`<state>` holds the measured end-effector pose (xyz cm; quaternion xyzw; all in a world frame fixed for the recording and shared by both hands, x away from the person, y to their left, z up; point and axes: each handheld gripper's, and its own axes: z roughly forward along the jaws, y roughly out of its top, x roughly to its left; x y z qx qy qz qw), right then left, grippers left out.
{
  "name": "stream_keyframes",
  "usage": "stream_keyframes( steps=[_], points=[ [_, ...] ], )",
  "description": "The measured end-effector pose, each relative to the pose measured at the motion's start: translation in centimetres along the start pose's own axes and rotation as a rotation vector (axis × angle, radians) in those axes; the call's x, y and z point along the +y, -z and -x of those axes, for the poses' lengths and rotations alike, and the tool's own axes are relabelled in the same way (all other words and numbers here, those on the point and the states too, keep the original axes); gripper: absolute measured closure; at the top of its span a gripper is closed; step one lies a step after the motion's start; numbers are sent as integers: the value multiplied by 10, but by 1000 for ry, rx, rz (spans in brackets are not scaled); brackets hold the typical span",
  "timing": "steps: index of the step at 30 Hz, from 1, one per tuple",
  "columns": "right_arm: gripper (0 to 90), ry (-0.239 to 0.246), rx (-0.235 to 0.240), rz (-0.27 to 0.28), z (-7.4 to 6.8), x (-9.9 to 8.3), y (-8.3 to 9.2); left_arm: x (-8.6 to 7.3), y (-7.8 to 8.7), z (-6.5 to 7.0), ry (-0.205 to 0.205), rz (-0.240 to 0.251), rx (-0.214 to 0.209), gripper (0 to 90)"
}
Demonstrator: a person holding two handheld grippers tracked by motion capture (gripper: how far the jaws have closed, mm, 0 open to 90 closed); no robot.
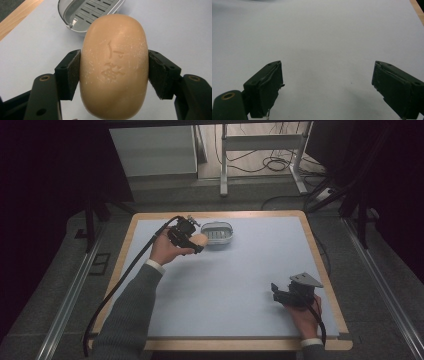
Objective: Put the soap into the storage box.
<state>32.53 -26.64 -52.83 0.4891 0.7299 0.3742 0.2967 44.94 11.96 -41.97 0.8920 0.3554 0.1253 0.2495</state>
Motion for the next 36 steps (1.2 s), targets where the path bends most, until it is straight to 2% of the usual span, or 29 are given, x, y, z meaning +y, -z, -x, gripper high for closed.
stream_keyframes(
  steps=[5, 11, 15, 23, 28, 36],
  points=[
    [100, 1, -1, 0, 0, 0, 0, 6, -2, -2, -11, -14, 3, 327],
    [99, 1, -1, 1, 0, 0, 0, 16, -4, -3, -13, -9, -4, 327],
    [99, -3, 0, 1, 0, 0, 0, 23, -6, -3, -9, -1, -23, 327],
    [100, -3, 1, 2, 0, 0, 0, 31, -15, -6, -15, -11, -26, 327],
    [100, 1, 1, 0, 0, 0, 0, 34, -19, -7, -2, -5, -30, 327],
    [99, 9, 0, 0, 0, 0, 0, 47, -32, -12, -6, -14, -32, 327]
  ],
)
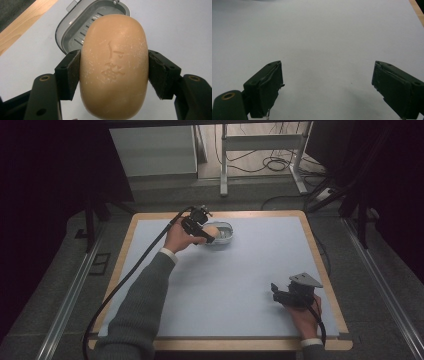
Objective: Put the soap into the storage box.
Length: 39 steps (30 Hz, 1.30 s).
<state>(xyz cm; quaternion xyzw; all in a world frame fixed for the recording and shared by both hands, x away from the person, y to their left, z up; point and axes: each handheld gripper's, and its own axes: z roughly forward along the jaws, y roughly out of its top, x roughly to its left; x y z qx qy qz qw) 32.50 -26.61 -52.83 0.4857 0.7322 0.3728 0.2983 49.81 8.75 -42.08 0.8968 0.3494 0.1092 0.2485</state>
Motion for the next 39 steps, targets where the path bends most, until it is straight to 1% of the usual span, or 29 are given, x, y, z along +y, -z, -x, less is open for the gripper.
stream_keyframes(
  steps=[3, 5, 11, 13, 18, 21, 23, 25, 26, 28, 30, 36, 39],
  points=[
    [99, 0, 0, 1, 0, 0, 0, 5, -4, -2, -7, -7, 0, 327],
    [99, -3, 2, 0, 0, 0, 0, 7, -7, -2, 2, 4, -3, 327],
    [99, 2, 0, -2, 0, 0, 0, 16, -16, -6, -15, -9, -5, 327],
    [99, -4, 2, -1, 0, 0, 0, 18, -19, -7, -17, -7, -6, 327],
    [100, -3, 1, 1, 0, 0, 0, 23, -26, -10, -25, -27, -5, 327],
    [99, -4, 1, 0, 0, 0, 0, 26, -32, -13, -25, -47, -3, 327],
    [99, -9, 0, 0, 0, 0, 0, 28, -36, -14, -23, -51, 0, 327],
    [100, -9, 0, -1, 0, 0, 0, 30, -40, -16, -27, -59, -5, 327],
    [99, -7, 0, -1, 0, 0, 0, 31, -42, -16, -28, -60, -5, 327],
    [100, -4, 0, -1, 0, 0, 0, 33, -46, -16, -44, -55, 5, 327],
    [99, -3, -1, -1, 0, 0, 0, 35, -49, -17, -41, -47, -2, 327],
    [99, 0, 1, -1, 0, 0, 0, 41, -60, -21, -46, -69, -2, 327],
    [100, -1, 0, 1, 0, 0, 0, 43, -65, -21, -56, -81, 8, 326]
  ],
)
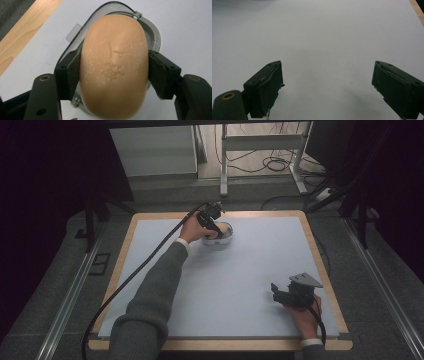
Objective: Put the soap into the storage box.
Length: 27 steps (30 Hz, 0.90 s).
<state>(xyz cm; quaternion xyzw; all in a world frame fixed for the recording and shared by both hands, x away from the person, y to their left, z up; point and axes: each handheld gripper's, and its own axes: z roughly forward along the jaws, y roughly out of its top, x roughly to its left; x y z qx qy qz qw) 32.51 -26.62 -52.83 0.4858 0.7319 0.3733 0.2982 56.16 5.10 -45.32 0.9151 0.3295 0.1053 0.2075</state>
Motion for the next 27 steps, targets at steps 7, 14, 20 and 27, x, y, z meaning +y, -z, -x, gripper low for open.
stream_keyframes(
  steps=[7, 14, 20, 27],
  points=[
    [99, 1, 0, -1, 0, 0, 0, 1, -7, 4, 7, 26, -16, 316],
    [100, 3, -2, 0, -1, 0, 0, -4, 4, 12, -5, 35, -10, 265],
    [99, 10, -7, -3, -1, 0, 0, -16, 21, 20, -18, 73, -4, 251],
    [99, 14, -10, -4, -2, 0, 0, -47, 49, 34, -8, 125, 12, 207]
  ],
)
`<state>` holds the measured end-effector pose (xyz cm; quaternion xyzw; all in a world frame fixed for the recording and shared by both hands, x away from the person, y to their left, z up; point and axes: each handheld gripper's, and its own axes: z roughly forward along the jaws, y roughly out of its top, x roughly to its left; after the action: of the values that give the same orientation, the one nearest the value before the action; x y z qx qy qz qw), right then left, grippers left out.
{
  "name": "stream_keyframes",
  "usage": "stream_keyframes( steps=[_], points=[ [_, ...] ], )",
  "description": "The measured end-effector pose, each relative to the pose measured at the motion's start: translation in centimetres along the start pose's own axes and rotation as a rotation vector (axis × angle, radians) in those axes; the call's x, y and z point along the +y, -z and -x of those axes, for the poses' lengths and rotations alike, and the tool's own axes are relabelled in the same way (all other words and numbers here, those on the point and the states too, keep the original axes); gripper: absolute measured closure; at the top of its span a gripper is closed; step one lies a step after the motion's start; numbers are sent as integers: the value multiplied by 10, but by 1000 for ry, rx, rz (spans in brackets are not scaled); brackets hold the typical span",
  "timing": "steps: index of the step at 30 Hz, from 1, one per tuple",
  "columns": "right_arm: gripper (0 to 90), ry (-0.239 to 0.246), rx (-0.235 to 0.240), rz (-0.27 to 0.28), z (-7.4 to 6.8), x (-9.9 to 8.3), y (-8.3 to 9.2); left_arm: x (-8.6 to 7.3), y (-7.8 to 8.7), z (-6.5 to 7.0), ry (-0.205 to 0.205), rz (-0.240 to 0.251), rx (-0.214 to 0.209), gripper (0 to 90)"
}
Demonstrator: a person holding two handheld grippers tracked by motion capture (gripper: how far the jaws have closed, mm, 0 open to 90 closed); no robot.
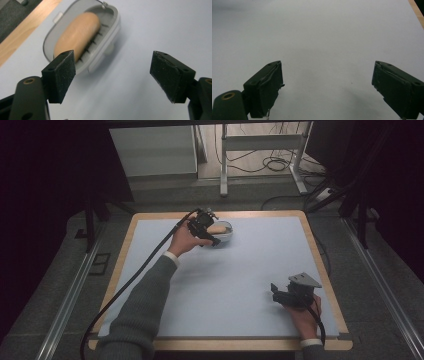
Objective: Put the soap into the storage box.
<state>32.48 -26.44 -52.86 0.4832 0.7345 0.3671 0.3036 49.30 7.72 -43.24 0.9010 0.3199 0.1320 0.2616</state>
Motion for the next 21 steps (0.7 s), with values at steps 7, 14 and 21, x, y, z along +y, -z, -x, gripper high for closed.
stream_keyframes(
  steps=[7, 14, 21],
  points=[
    [99, 0, 2, 4, 0, 0, 1, -40, 36, 11, 25, 57, 22, 197],
    [99, -8, 5, 5, 1, 0, 1, -70, 51, 23, 40, 98, 28, 178],
    [100, -9, 5, 6, 1, 0, 1, -117, 62, 36, 88, 149, 12, 174]
  ],
)
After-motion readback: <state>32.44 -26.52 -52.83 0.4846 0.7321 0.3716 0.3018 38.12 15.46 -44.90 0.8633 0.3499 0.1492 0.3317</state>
